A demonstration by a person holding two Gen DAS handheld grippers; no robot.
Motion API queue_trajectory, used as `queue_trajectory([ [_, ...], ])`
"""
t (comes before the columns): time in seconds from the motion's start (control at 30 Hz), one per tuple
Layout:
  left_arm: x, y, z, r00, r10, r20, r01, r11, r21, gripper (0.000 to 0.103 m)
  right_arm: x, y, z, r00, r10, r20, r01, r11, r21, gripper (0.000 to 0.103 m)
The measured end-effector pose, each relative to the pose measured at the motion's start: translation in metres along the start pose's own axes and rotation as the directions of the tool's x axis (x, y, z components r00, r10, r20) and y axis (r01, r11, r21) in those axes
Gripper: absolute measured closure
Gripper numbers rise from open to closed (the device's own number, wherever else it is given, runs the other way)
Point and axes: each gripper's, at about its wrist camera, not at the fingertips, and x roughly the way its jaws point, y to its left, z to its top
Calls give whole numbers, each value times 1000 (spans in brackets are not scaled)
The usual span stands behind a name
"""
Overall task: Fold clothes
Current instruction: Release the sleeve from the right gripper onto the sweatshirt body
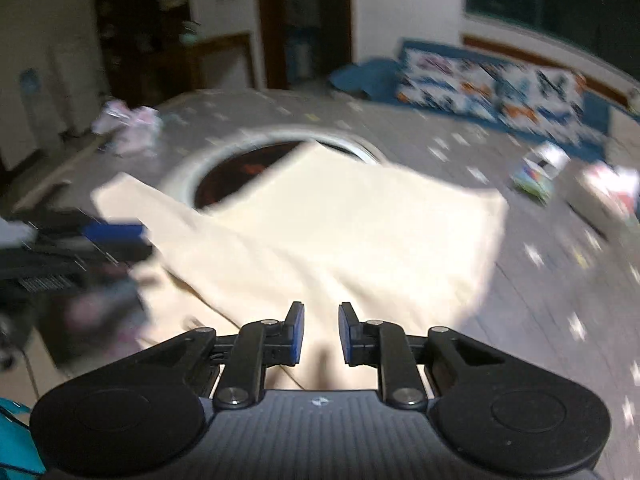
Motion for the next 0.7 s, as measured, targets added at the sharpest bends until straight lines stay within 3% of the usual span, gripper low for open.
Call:
queue_trajectory([
  [0.2, 21, -18, 7, 999, -47, -25, 48, 998, 39, 67, 3, -23, -31, 998, -32, -55, 35, 998, 43, 85],
  [0.53, 58, -30, 20, 996, -74, -57, 76, 996, 36, 68, 8, -23, 4, 1000, -22, 21, 22, 1000, 1, 85],
  [0.7, 75, -30, 18, 996, -47, -81, 51, 998, 40, 68, 33, -29, 8, 999, -35, -8, 35, 999, 16, 85],
])
